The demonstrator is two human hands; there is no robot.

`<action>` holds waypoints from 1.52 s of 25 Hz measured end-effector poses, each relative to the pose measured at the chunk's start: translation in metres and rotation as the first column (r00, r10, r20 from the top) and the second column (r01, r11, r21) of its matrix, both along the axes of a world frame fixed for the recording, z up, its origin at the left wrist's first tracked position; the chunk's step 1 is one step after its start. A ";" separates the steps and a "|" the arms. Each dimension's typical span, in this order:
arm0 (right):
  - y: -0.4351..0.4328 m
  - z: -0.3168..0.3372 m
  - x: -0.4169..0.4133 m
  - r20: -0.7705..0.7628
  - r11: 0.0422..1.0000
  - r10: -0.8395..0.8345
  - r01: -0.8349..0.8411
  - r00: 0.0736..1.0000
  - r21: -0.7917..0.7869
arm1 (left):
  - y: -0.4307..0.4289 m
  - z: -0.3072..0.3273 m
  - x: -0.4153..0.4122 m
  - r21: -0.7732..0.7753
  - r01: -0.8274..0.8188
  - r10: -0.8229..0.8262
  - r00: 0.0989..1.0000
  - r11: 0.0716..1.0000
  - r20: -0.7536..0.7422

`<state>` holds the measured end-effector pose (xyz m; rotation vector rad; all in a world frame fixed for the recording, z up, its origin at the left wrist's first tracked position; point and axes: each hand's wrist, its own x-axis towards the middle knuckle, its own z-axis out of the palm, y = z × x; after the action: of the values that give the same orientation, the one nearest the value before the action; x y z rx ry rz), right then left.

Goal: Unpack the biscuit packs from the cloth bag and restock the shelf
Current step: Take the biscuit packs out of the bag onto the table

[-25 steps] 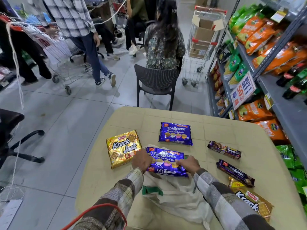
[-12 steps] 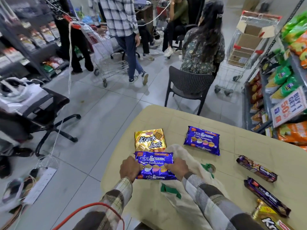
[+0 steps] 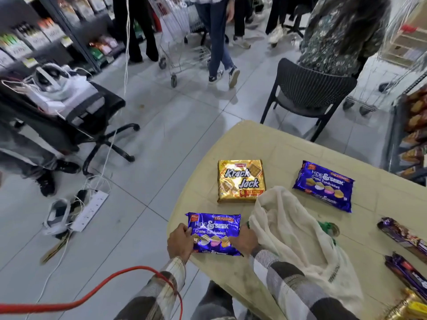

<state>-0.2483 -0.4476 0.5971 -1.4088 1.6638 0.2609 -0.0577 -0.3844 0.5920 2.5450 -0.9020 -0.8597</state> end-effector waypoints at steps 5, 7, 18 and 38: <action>0.003 -0.018 0.000 -0.006 1.000 -0.001 0.001 1.000 -0.013 | -0.008 -0.010 0.002 -0.005 0.084 -0.084 0.996 0.996 0.039; 0.000 -0.023 -0.004 0.029 1.000 -0.016 0.016 0.999 -0.010 | -0.012 -0.013 0.003 0.000 0.095 -0.095 0.994 0.995 0.047; -0.003 0.002 -0.053 0.157 0.973 -0.224 0.231 0.962 -0.027 | -0.020 -0.005 0.008 -0.010 0.090 -0.087 0.981 0.996 0.172; 0.102 0.027 -0.480 0.103 0.382 -0.872 0.795 0.479 -0.471 | -0.107 0.001 -0.457 -0.383 0.922 -0.996 -0.025 -0.058 0.090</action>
<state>-0.7280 -0.3455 0.6238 -0.6328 2.4826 -0.6958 -0.5146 -0.4911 0.5932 0.9604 -2.6228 -1.0662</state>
